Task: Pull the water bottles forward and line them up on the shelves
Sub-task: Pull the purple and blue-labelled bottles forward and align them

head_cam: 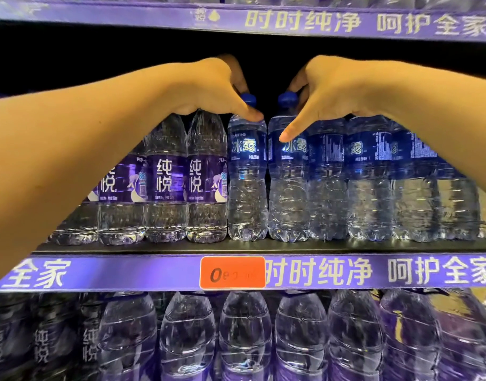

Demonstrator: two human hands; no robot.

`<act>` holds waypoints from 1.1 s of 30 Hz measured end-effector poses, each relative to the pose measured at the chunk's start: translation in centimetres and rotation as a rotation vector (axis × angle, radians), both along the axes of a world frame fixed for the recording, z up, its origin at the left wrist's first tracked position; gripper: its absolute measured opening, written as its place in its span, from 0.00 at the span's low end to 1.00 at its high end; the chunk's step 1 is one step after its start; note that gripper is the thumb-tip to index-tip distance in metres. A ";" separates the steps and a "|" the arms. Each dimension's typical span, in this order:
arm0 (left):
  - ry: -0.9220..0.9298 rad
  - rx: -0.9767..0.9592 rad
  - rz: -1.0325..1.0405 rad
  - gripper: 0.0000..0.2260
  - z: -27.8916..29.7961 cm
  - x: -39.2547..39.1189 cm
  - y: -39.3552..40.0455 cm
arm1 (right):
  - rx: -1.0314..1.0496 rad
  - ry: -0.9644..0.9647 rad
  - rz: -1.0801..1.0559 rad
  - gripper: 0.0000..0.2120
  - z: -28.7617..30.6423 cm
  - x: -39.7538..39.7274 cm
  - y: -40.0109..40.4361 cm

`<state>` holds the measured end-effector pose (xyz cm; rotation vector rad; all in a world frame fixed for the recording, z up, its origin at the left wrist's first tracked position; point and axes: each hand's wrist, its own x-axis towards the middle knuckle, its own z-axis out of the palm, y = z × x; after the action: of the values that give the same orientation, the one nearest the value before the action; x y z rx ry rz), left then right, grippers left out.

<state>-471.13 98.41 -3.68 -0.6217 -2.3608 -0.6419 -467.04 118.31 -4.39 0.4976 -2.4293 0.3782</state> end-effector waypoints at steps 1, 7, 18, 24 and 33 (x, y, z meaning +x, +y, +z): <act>0.004 0.006 -0.001 0.35 -0.1 -0.1 0.1 | -0.003 0.007 0.014 0.39 -0.1 -0.1 -0.1; 0.039 0.031 -0.026 0.32 -0.8 -0.4 0.5 | 0.031 0.032 -0.030 0.37 -0.2 -0.4 -0.1; 0.209 0.008 -0.083 0.18 -1.0 -0.5 1.9 | -0.162 0.201 -0.067 0.12 0.7 -0.2 2.2; 0.348 0.053 -0.091 0.15 -1.3 0.1 6.5 | 0.020 0.300 -0.286 0.14 0.2 0.9 6.8; 0.187 -0.118 0.012 0.16 0.0 1.4 14.2 | 0.147 0.319 -0.315 0.22 0.1 1.4 11.8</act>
<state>-469.77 112.59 -3.70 -0.6878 -2.2369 -0.4217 -465.64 130.13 -4.27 0.2096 -2.1826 -0.0150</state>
